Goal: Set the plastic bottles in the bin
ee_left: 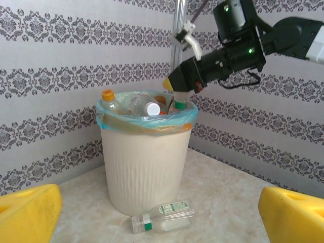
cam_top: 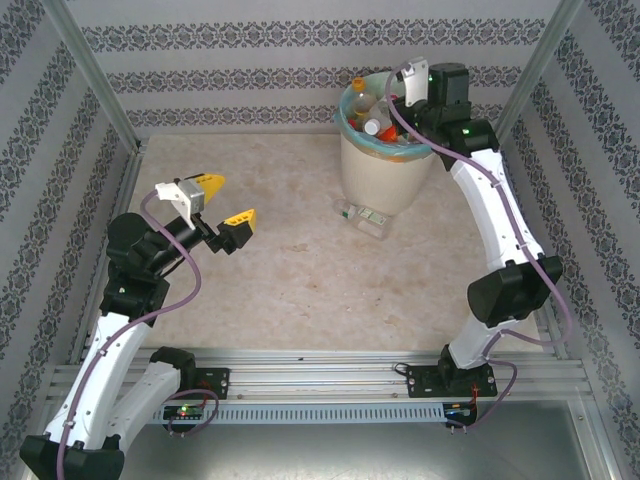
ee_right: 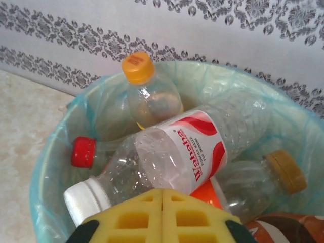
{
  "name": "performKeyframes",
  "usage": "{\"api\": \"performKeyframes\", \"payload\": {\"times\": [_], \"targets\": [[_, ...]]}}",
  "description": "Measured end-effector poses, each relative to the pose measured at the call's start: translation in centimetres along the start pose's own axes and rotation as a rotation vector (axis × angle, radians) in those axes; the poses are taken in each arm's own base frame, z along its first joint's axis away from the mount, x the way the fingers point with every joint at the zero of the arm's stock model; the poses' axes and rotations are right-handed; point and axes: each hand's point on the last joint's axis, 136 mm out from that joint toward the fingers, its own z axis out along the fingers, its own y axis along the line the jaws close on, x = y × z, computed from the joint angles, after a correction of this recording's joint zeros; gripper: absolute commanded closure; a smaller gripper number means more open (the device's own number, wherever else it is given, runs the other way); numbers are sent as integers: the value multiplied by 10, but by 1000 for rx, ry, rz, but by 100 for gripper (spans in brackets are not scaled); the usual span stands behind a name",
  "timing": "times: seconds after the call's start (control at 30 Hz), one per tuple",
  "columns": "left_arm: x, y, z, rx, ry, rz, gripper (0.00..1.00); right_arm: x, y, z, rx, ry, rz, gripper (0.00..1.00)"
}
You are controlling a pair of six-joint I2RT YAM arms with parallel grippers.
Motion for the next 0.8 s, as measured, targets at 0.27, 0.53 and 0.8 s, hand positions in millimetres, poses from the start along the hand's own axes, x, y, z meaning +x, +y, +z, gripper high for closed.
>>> {"api": "performKeyframes", "payload": {"times": [0.27,0.53,0.8], "targets": [[4,1,1,-1,9,-6,0,3,-19,-6,28,-113,48,99],[8,4,5,-2,22,-17,0,-3,-35,6,37,-181,71,100],[8,4,5,-2,22,-16,0,-9,-46,10,38,-198,108,92]]}}
